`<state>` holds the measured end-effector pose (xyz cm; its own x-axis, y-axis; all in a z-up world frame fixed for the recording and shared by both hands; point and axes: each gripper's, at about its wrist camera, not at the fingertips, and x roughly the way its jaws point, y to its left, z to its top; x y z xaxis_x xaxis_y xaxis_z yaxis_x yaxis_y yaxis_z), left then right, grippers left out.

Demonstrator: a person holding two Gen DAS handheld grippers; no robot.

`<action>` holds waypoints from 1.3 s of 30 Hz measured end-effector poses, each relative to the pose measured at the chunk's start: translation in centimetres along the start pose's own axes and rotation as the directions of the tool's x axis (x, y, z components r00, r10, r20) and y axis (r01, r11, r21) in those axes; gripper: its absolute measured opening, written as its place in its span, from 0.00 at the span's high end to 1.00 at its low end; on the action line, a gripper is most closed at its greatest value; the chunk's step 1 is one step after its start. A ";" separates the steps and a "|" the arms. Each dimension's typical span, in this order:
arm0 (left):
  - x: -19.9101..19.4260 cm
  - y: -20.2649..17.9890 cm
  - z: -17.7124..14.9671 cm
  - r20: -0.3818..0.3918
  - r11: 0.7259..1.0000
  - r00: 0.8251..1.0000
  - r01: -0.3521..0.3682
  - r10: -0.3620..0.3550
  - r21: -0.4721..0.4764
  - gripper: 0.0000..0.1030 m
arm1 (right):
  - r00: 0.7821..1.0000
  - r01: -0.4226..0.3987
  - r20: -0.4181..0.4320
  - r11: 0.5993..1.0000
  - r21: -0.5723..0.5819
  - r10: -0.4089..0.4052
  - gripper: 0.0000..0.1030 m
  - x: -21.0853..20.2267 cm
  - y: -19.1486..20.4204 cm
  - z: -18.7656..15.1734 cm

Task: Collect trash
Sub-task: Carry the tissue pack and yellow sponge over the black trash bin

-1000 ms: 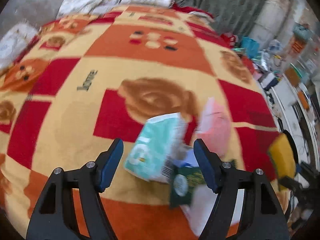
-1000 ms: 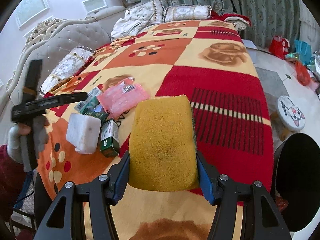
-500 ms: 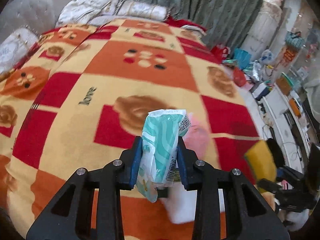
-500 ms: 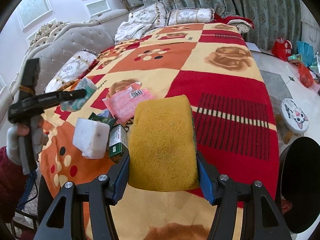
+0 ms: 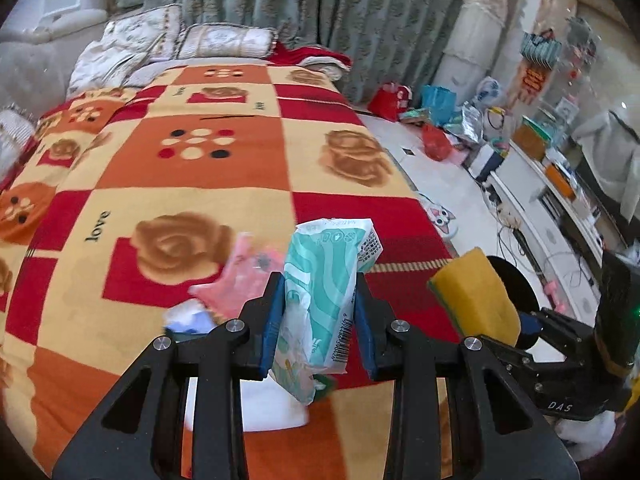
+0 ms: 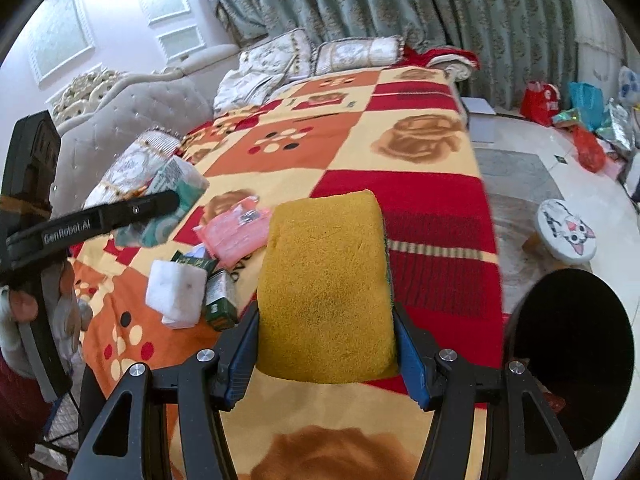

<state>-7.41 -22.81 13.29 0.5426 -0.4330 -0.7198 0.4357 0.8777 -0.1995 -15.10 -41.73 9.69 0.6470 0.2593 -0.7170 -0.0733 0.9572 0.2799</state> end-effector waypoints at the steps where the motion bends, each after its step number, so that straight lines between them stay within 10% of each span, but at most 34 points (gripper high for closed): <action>1: 0.2 -0.6 0.0 -0.003 1.000 1.000 0.008 -0.008 0.004 0.70 | 1.000 0.007 0.005 1.000 0.010 -0.007 0.43 -0.3 -0.5 -0.1; 39: 11.9 -21.7 -0.4 -0.199 0.956 0.956 0.247 -0.214 0.160 0.70 | 0.970 0.229 -0.004 0.911 0.342 -0.242 0.42 -6.9 -18.9 -5.2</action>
<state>-10.72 -46.93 8.78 0.2830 -0.5609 -0.7780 0.6650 0.6993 -0.2623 -22.12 -60.95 5.97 0.6423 0.0201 -0.7662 0.3407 0.8879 0.3090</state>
